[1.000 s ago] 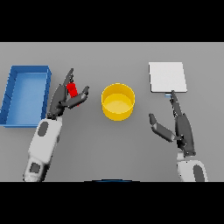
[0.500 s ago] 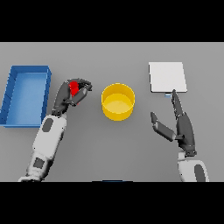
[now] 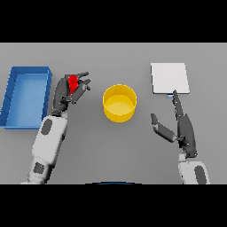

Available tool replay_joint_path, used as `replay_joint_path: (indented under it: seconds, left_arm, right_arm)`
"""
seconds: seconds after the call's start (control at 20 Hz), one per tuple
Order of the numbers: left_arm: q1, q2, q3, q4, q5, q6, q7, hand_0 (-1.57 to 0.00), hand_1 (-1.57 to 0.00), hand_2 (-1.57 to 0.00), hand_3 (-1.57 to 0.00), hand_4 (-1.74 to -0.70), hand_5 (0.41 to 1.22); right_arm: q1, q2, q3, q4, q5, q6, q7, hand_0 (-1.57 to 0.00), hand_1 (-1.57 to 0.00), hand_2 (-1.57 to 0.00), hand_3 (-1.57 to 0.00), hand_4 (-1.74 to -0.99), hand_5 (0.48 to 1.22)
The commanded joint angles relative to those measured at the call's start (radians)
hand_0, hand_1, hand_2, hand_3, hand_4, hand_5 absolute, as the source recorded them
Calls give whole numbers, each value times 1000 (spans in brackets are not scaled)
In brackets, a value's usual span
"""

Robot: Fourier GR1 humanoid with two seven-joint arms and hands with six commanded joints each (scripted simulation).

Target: Pick up the red beaker and tilt it to pour out 1 green nut into yellow bowl. Pick up the yellow bowl and place it on the metallic measuring scale.

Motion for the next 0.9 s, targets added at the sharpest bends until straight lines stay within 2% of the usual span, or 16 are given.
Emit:
replay_joint_path:
  seconds: [0.0,0.05,0.15,0.3,0.5,0.6,0.85]
  left_arm:
    - [-2,7,-16,-22,-15,6,3,-1545,-1546,-1547,-1538,-1709,1114]
    - [2,22,-35,-38,-28,-1,7,-1551,-1551,-1552,-1545,-1716,1114]
    - [-25,59,-87,-82,-74,-15,70,-1558,-1558,-1559,-1554,-1725,1117]
    - [-68,121,-169,-79,-159,-55,164,-1564,-1565,-1565,-1562,-1733,1125]
    - [-118,158,-218,-47,-203,-76,203,-1564,-1565,-1565,-1562,-1733,1111]
    - [-150,173,-239,-24,-227,-78,228,-1566,-1566,-1566,-1564,-1734,1114]
    - [-241,242,-410,11,-432,-100,327,-1569,-1569,-1569,-1569,-1739,1132]
  right_arm:
    - [6,-4,-2,-9,-1,2,0,1,1,1,1,-1263,652]
    - [20,-6,1,-22,-5,6,-11,1,1,1,1,-1263,654]
    - [20,-18,-6,-22,-10,14,-9,1,1,1,1,-1261,661]
    - [22,-12,6,-14,12,5,-12,1,1,1,1,-1256,671]
    - [13,-14,3,-16,19,1,23,1,1,1,1,-1256,678]
    - [22,-21,0,-24,9,9,10,1,1,1,1,-1254,680]
    - [8,-7,3,-27,5,9,37,1,1,1,1,-1255,689]
